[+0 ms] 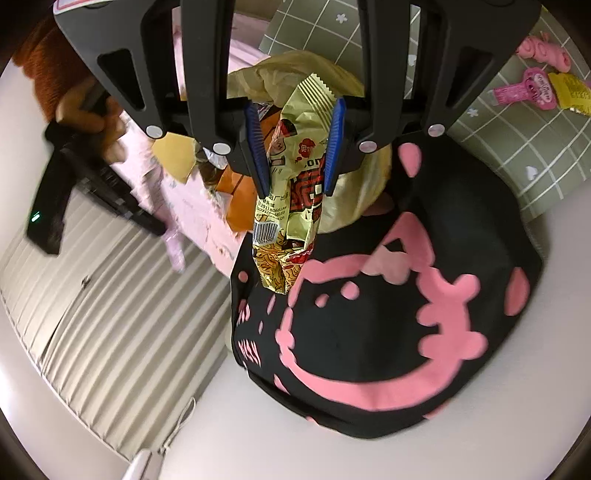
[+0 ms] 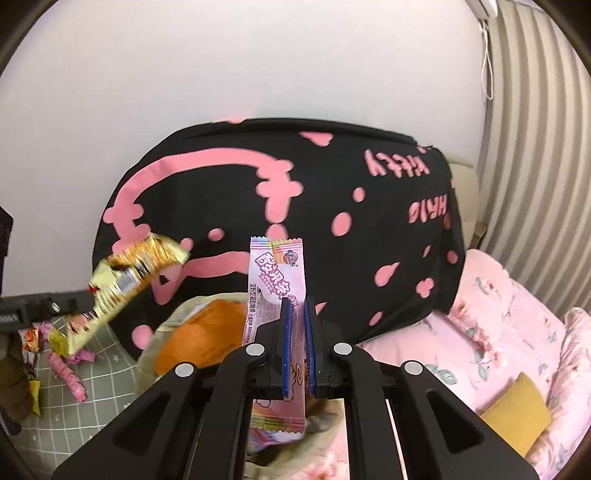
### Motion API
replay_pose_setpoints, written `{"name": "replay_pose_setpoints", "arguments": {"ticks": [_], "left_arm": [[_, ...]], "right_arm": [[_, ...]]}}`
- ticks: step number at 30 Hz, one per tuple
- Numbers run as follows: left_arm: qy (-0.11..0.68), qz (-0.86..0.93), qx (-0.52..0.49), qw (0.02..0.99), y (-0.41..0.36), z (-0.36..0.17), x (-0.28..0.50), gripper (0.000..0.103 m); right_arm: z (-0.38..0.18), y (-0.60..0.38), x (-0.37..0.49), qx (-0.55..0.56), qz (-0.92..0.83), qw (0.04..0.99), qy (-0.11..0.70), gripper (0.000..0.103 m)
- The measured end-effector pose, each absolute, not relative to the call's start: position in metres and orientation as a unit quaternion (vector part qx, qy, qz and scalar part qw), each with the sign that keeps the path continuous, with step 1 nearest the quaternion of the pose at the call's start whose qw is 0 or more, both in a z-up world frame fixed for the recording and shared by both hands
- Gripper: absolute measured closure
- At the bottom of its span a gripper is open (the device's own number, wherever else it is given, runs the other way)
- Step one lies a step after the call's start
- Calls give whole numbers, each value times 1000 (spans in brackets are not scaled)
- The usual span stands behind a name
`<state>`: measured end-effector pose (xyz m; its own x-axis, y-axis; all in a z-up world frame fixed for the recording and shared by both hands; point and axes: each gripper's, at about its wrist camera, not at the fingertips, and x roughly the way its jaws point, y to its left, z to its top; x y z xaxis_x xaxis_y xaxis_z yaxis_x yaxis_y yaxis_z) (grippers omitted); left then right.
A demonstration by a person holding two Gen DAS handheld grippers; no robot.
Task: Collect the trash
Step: 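Carry the gold wrapper and pink candy stick over the trash bag, then open the left tool then the right tool to drop both items into the bag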
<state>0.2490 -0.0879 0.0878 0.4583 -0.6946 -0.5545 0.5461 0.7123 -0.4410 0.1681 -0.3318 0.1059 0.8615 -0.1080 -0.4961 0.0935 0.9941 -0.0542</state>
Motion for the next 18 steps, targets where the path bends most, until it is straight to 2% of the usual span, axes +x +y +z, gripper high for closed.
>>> {"name": "replay_pose_setpoints", "arguments": {"ticks": [4,10,18], "left_arm": [[400,-381,-87,829,-127,69,250,75],[458,-361,5,812,-191,28,257,76],[466,-350,0,813,-201,19,257,75]], "right_arm": [[103,-351,158,-7,-61,964,258,95],[93,-375,139,11,-77,962,264,95],[77,-387,129,20,-76,956,283,95]]}}
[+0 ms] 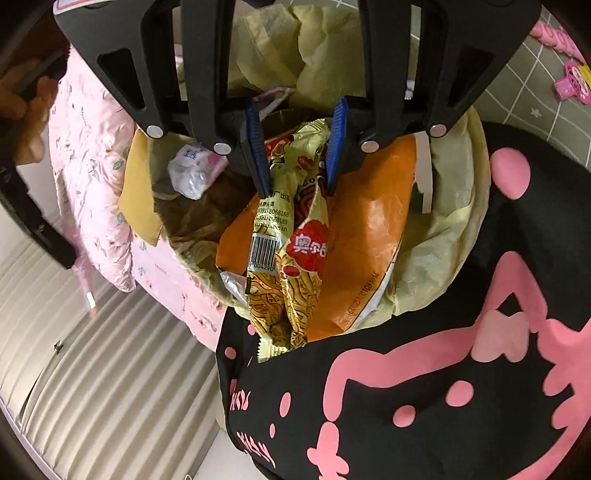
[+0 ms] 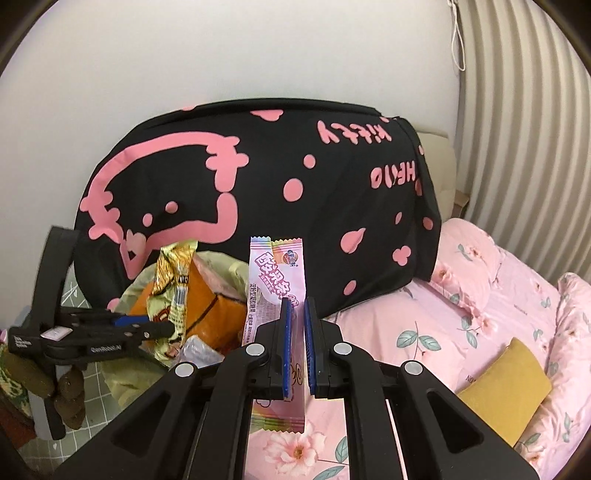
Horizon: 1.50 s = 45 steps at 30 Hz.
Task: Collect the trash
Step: 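Open the left tool then the right tool to drop both items into the bag, then move both tools back over the yellow wafer pack and pink-yellow candy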
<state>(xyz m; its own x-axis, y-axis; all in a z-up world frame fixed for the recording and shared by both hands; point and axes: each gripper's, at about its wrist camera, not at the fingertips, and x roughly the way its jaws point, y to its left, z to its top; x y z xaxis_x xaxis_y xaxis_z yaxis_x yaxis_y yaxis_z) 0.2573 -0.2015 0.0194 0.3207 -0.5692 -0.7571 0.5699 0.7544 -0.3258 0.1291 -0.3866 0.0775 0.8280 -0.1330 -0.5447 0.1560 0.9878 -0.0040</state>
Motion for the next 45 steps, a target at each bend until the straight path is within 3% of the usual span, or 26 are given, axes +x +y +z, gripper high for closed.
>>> {"name": "replay_pose_setpoints", "arguments": {"ticks": [11,17,21,27,35,37,40,45], "left_arm": [[444,-339,-15,829,-155,42,236,53],[419,-301,-46,855,-96,61,228,51],[407,-262,-67,872,-59,65,231,51],[405,-190,-96,889,1,55,225,50],[409,-142,-123,893,29,38,223,50],[406,-137,-123,895,34,39,220,48],[399,-128,-124,899,43,41,213,46],[379,-93,-117,913,66,46,195,46]], "right_arm": [[85,-348,156,7,-13,962,273,95],[88,-295,183,-9,61,962,267,95],[55,-266,210,-27,92,944,316,95],[2,-288,239,-13,48,916,398,95],[1,-288,233,-30,40,916,398,94],[7,-285,228,-34,40,920,388,89],[20,-278,219,-41,51,927,369,70],[45,-263,208,-54,68,938,336,68]]}}
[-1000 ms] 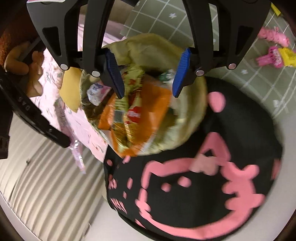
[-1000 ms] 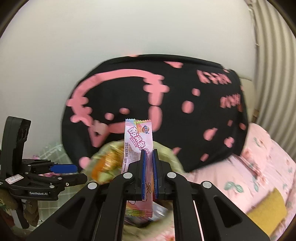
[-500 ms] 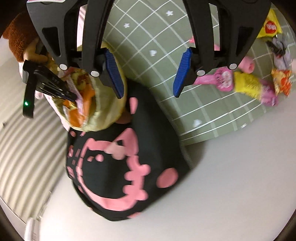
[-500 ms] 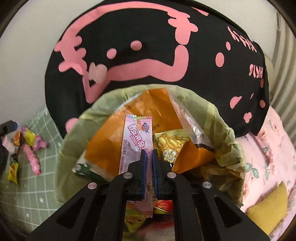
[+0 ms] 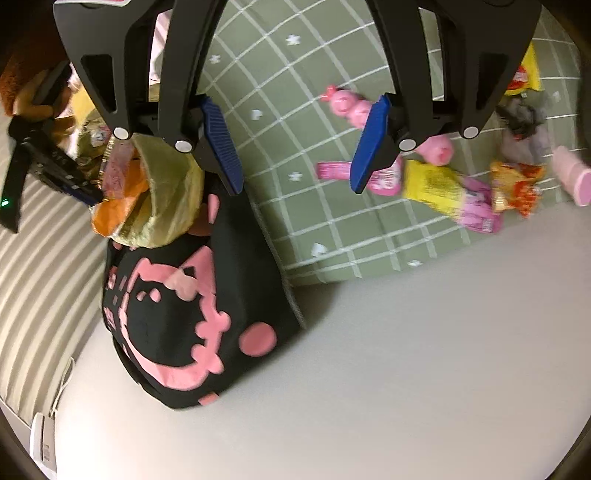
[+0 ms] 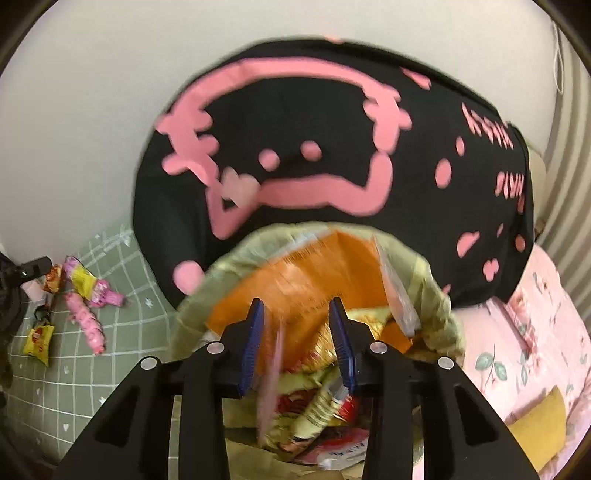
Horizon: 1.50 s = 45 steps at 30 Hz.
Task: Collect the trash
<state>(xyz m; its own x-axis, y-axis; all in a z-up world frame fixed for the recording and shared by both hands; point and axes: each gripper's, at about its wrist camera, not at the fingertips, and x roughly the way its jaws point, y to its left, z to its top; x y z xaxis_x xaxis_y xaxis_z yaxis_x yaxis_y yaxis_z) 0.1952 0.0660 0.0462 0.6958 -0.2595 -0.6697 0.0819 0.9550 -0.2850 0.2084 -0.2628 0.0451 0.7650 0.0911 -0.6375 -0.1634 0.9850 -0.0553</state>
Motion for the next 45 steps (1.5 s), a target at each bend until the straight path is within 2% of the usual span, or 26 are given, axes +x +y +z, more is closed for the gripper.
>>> {"name": "replay_pose_setpoints", "arguments": {"ticks": [8,14,23,30,45], "left_arm": [[381,1,-129,915,135,29,164,46],[387,92,-172,901,205,7,126,46],[394,157,-225,877,270,-13,72,46],[418,146,-239,864,270,-36,59,46],[465,152,-223,843,248,-76,89,46]], "right_arm": [[60,-199,210,-66,133,942,300,68],[33,-137,219,-84,196,923,320,68],[-17,-62,221,-99,274,887,359,68],[-35,-27,216,-123,305,870,366,68],[-53,-17,223,-128,294,865,385,68]]}}
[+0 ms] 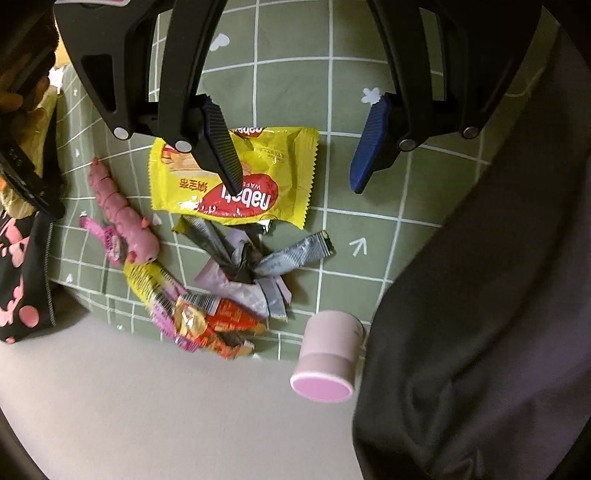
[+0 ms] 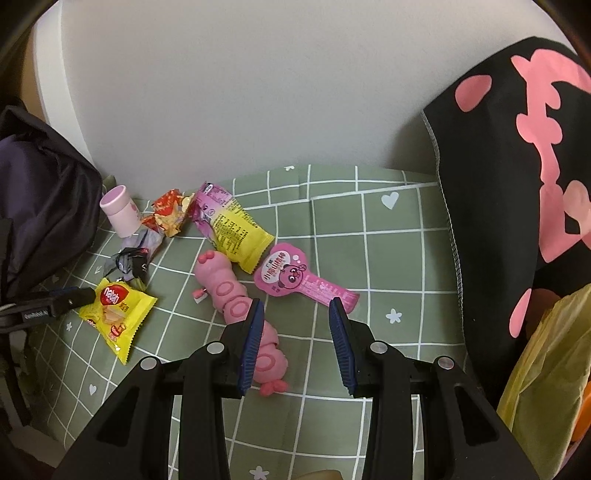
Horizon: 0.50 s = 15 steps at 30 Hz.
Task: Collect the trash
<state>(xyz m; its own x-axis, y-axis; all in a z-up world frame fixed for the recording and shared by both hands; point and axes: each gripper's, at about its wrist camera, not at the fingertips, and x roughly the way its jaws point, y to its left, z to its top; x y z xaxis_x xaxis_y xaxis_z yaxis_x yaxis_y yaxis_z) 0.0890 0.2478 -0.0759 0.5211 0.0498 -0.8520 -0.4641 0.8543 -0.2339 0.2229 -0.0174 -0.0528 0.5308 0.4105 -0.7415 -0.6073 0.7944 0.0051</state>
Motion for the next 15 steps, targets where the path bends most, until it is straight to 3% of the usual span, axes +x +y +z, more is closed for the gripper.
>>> {"name": "replay_pose_setpoints", "arguments": {"ticks": [4,7,9,15], "left_arm": [[477,140,-223,838,242,-83,98,51],[485,129,-215,838,236,-83,104,81],[484,122,-200,843,231,-79,106,88],[463,105,-193,859,232,-57,101,92]], "right_arm": [[-57,-20,224,-128,290,865,390,68],[-61,-21,226,-128,293,862,394,68],[-65,-21,228,-127,302,857,397,68],[-72,-1,229,-146,339,840,397,68]]}}
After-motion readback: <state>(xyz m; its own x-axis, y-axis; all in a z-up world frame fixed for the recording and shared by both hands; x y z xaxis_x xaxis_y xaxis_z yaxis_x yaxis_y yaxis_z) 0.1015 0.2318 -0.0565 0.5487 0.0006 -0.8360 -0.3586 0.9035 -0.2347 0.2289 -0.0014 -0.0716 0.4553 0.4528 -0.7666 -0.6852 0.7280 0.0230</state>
